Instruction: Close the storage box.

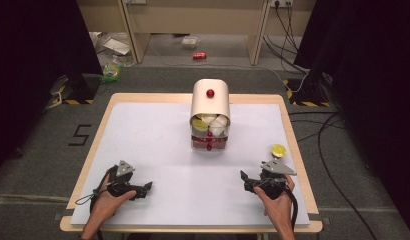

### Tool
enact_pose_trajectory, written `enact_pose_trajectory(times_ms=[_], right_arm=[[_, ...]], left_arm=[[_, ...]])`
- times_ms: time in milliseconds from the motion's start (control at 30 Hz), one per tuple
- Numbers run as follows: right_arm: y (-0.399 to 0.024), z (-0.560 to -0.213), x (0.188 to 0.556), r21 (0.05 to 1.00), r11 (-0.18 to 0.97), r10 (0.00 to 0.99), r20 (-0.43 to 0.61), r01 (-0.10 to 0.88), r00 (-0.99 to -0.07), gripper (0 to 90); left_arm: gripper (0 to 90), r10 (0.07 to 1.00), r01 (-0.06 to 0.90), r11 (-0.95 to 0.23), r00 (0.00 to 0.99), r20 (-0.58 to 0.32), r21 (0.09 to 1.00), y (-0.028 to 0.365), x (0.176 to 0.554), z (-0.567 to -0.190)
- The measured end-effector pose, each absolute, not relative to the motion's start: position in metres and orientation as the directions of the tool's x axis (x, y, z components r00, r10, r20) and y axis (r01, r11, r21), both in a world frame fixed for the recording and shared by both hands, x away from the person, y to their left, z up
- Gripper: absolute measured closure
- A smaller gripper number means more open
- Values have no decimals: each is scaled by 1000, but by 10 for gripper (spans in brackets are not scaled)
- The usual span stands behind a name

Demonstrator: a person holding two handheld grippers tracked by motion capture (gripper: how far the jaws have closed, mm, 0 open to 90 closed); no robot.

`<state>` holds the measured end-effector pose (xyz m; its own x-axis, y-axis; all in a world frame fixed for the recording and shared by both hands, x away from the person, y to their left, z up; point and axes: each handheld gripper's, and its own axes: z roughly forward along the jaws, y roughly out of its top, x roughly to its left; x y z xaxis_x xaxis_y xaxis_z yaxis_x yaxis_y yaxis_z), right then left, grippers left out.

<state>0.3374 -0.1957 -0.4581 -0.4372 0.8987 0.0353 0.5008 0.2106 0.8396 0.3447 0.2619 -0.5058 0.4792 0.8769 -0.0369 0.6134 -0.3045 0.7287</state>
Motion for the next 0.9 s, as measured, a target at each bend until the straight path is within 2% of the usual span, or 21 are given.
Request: enact_pose_trajectory(times_ms=[900], right_arm=[[-205, -472, 318, 793, 253, 888, 38, 555, -459, 156]], left_arm=[[0, 877, 613, -305, 479, -36, 729, 262, 345, -506]])
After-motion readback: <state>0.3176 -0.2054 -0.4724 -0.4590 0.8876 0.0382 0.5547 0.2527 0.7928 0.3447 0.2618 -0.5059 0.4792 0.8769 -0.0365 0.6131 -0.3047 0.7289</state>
